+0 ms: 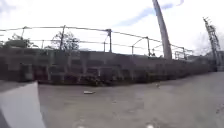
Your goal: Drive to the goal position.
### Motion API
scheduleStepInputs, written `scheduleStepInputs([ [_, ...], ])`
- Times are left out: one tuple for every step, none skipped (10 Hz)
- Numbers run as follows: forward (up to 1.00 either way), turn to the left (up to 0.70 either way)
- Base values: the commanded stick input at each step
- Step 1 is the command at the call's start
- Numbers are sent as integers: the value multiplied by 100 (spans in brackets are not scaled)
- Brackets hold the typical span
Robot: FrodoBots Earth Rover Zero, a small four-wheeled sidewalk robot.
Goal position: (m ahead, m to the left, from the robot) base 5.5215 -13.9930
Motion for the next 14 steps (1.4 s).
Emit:
scheduleStepInputs([
  [19,-42],
  [7,-44],
  [0,-41],
  [0,-32],
  [0,-23],
  [0,-14],
  [0,-5],
  [0,0],
  [0,0],
  [0,0],
  [0,0],
  [0,0],
  [0,0],
  [0,0],
])
